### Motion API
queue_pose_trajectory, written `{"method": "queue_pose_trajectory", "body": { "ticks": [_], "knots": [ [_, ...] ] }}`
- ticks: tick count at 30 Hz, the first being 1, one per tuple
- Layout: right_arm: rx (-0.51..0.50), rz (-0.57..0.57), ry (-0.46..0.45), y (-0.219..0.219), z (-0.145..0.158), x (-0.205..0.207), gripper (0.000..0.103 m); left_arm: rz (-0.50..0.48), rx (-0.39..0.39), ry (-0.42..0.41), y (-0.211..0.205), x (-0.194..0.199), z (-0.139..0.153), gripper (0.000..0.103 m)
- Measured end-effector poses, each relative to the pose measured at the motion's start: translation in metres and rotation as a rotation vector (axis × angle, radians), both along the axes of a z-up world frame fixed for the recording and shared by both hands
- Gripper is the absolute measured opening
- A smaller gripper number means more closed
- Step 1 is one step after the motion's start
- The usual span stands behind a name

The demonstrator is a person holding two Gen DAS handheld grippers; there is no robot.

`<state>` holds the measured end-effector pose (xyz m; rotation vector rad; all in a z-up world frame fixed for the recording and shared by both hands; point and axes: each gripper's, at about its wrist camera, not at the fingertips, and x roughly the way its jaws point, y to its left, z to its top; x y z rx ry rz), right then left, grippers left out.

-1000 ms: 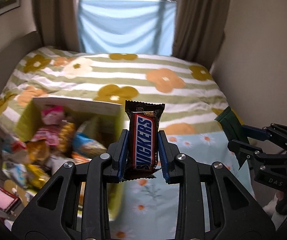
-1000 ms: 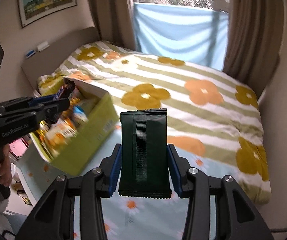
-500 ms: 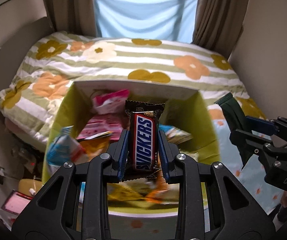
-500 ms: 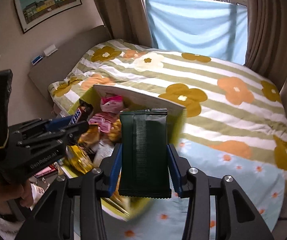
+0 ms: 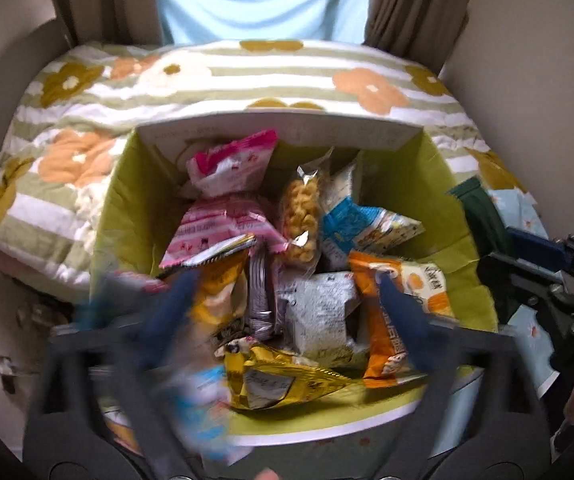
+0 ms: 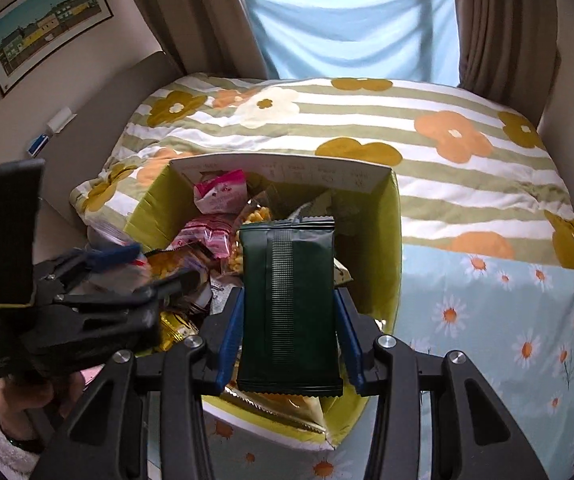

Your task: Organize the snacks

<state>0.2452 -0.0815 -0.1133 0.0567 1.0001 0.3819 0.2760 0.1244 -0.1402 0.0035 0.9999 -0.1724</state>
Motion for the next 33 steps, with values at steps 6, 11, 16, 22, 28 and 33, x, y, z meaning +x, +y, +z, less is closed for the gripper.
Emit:
{"method": "queue_pose_trajectory", "body": {
  "ticks": [6, 11, 16, 22, 28, 33],
  "knots": [
    [0.008, -0.038, 0.026, -0.008, -0.005, 0.003, 0.04, -0.049, 0.059, -0.068, -0.01, -0.018, 0.02, 0.103],
    [0.02, -0.025, 0.036, 0.0, -0.004, 0.004, 0.04, -0.04, 0.065, -0.096, 0.001, -0.033, 0.032, 0.103],
    [0.031, 0.005, 0.053, 0.019, -0.009, 0.017, 0.057, -0.001, 0.046, -0.1, 0.015, -0.038, 0.033, 0.103],
    [0.046, -0.018, 0.044, 0.021, -0.02, 0.017, 0.103, 0.016, 0.052, -0.096, 0.021, -0.045, 0.03, 0.103],
    [0.057, -0.071, 0.051, 0.007, -0.019, 0.008, 0.103, -0.005, 0.074, -0.094, 0.017, -0.047, 0.022, 0.103],
    [0.067, -0.141, 0.003, -0.007, 0.002, -0.001, 0.103, -0.026, 0.053, -0.103, 0.013, -0.049, 0.023, 0.103]
  ]
}}
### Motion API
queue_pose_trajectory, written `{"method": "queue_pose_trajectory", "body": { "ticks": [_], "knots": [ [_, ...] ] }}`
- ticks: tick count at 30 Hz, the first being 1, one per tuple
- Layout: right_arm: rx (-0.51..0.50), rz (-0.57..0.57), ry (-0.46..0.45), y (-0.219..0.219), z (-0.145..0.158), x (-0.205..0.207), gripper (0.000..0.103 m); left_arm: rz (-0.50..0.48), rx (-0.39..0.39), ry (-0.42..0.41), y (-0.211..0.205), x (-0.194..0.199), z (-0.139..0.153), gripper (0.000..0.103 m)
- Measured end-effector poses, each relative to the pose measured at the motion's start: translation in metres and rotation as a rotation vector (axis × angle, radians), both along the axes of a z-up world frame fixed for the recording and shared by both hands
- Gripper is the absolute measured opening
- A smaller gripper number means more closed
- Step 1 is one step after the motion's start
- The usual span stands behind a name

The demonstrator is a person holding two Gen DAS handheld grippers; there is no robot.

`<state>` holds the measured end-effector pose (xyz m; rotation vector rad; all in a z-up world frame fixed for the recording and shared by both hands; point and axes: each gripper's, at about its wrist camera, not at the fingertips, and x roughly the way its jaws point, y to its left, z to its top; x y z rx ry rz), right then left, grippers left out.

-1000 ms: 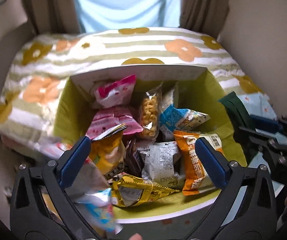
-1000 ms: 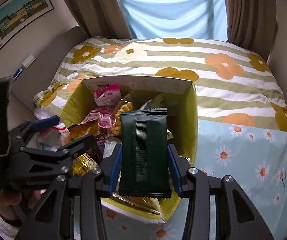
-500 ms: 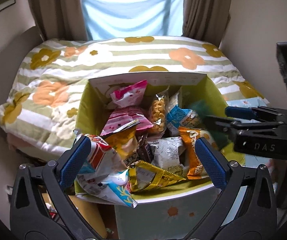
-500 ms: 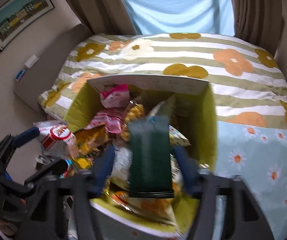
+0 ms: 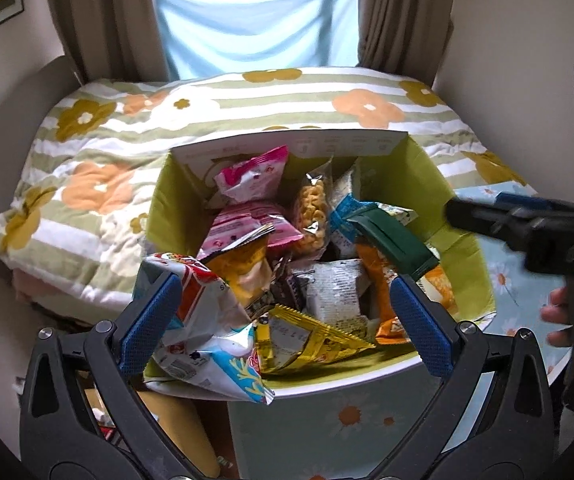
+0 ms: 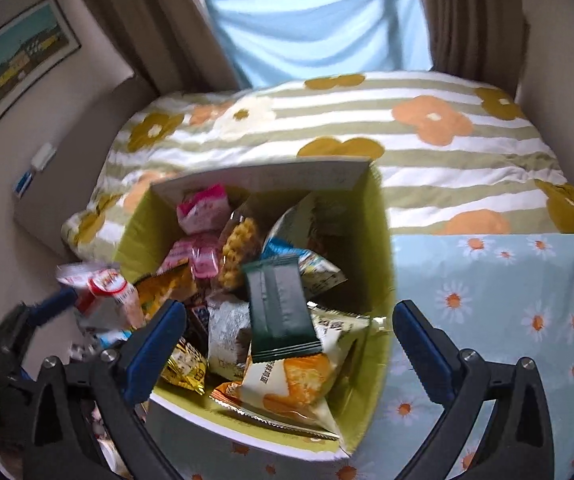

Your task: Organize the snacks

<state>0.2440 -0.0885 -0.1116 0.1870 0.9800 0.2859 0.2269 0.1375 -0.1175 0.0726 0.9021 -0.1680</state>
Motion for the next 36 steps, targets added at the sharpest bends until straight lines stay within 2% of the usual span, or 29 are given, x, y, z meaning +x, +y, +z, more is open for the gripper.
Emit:
{"method": "queue_pose_trajectory", "body": {
  "ticks": [4, 9, 15, 24, 28, 36],
  "knots": [
    [0.001, -0.042, -0.076, -0.018, 0.034, -0.019, 0.103, 0.013, -0.004, -0.042, -0.004, -0.009, 0.018, 0.103],
    [-0.009, -0.078, -0.199, -0.049, 0.084, -0.057, 0.103, 0.043, 0.006, -0.149, -0.016, -0.036, 0.063, 0.103],
    [-0.103, -0.141, -0.335, -0.091, 0.129, -0.127, 0.103, 0.083, -0.016, -0.259, -0.041, -0.091, 0.11, 0.103],
    [-0.222, -0.222, -0.422, -0.132, 0.137, -0.226, 0.103, 0.074, -0.041, -0.343, -0.081, -0.187, 0.133, 0.103],
    [-0.238, -0.235, -0.438, -0.138, 0.134, -0.247, 0.103, 0.076, -0.032, -0.376, -0.091, -0.217, 0.134, 0.103],
    [-0.247, -0.241, -0.46, -0.146, 0.133, -0.272, 0.103, 0.085, -0.046, -0.381, -0.1, -0.242, 0.136, 0.103]
  ]
}}
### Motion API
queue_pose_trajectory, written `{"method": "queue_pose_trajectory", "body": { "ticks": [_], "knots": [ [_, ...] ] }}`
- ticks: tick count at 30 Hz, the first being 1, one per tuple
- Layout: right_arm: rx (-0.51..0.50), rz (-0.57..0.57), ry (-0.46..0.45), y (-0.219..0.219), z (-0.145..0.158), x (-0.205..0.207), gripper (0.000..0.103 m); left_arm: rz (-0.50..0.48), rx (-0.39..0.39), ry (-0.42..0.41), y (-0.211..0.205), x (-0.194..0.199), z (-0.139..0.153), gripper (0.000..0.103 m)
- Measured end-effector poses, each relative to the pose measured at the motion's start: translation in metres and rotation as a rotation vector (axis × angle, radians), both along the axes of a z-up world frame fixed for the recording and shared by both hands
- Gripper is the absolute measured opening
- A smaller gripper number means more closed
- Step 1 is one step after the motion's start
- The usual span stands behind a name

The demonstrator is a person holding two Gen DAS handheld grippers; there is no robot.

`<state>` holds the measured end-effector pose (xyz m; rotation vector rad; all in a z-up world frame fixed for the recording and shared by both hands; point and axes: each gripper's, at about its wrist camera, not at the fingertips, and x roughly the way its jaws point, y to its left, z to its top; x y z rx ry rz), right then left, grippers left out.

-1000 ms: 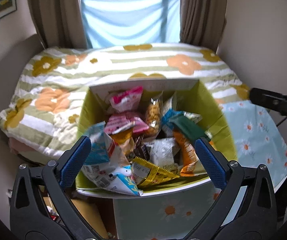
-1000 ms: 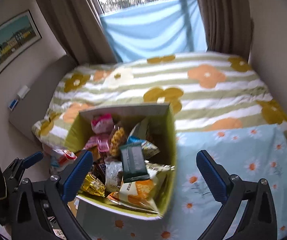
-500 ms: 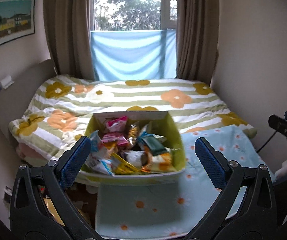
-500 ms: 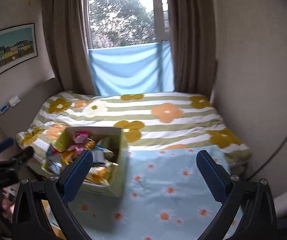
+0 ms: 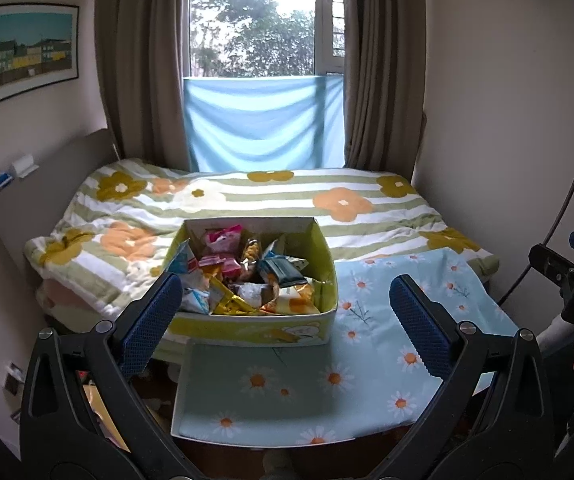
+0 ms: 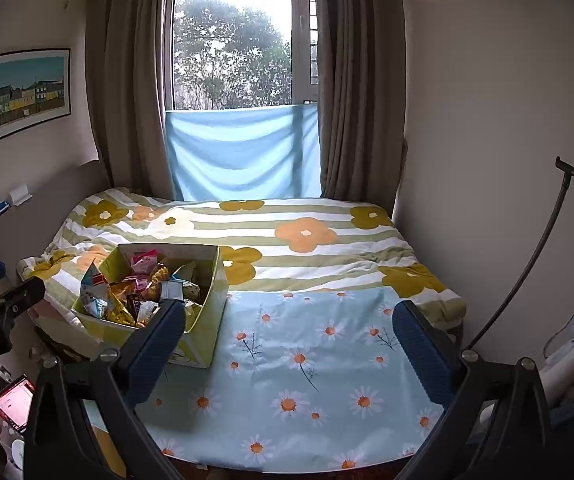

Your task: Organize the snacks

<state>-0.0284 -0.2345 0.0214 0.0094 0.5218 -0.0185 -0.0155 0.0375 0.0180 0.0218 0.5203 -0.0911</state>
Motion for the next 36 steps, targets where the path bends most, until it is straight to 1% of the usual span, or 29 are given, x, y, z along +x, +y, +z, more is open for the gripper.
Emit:
{"method": "queue_pose_trajectory", "body": {
  "ticks": [4, 17, 36],
  "knots": [
    [0.0, -0.003, -0.008, -0.0015, 0.0001, -0.0055, 0.103, -0.003, -0.012, 0.002, -0.0024, -0.0019, 0.0021, 0.103],
    [0.002, -0.011, -0.008, -0.0023, 0.0021, -0.0098, 0.103, -0.008, -0.004, -0.003, -0.0063, -0.0044, 0.0032, 0.103],
    [0.016, -0.013, -0.005, -0.0004, 0.0051, -0.0023, 0.103, -0.006, 0.004, -0.009, -0.0031, -0.0013, 0.0057, 0.103]
  ]
}}
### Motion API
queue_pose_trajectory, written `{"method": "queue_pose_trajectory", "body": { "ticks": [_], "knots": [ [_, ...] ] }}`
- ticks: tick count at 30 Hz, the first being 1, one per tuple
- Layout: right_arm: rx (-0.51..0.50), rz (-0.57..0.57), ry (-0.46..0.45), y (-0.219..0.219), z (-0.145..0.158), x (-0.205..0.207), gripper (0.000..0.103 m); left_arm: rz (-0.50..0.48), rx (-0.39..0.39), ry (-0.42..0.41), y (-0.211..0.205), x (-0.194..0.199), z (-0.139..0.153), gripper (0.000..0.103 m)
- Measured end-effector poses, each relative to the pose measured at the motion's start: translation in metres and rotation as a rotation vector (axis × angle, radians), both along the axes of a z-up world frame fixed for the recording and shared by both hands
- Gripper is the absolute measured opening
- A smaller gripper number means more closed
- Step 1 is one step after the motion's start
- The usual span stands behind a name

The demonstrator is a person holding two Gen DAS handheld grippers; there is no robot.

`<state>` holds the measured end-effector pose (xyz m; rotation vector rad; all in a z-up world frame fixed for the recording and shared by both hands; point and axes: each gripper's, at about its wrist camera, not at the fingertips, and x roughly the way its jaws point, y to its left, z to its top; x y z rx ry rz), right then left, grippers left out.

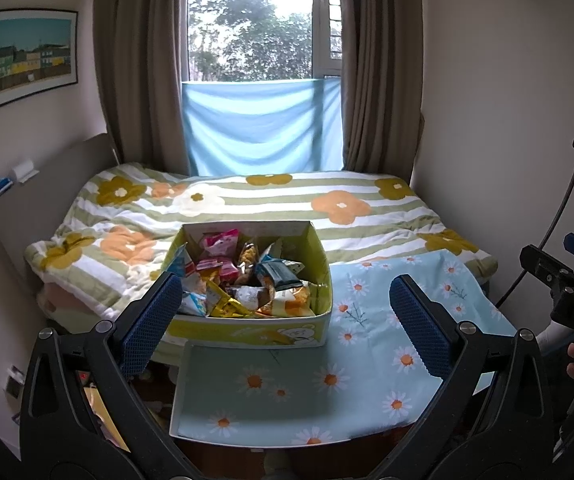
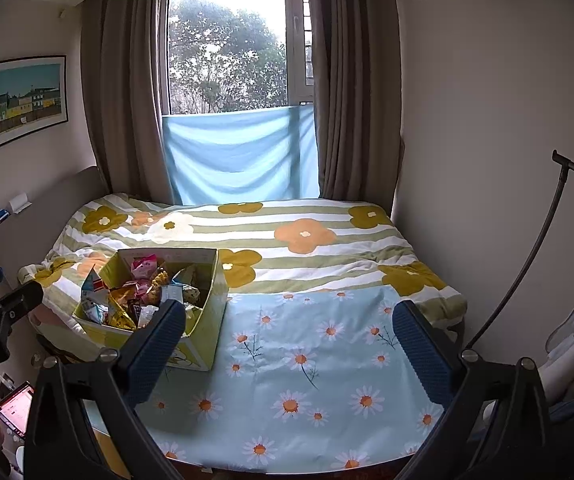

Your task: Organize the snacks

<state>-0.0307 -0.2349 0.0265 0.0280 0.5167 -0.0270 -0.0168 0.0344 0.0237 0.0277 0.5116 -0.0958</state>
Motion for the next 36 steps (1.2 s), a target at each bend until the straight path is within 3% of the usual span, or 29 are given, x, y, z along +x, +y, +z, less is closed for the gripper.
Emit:
{"method": "queue_pose_trajectory", "body": {
  "ticks": [30, 36],
  "knots": [
    [0.001, -0.019, 0.02, 0.015, -0.01, 0.006, 0.103, 0.03, 0.019, -0.009, 0.007, 0.003, -0.002, 0.103],
    [0.001, -0.014, 0.039, 0.019, -0.016, 0.013, 0.103, 0.034, -0.008, 0.018, 0.014, 0.014, -0.012, 0.103]
  ]
}}
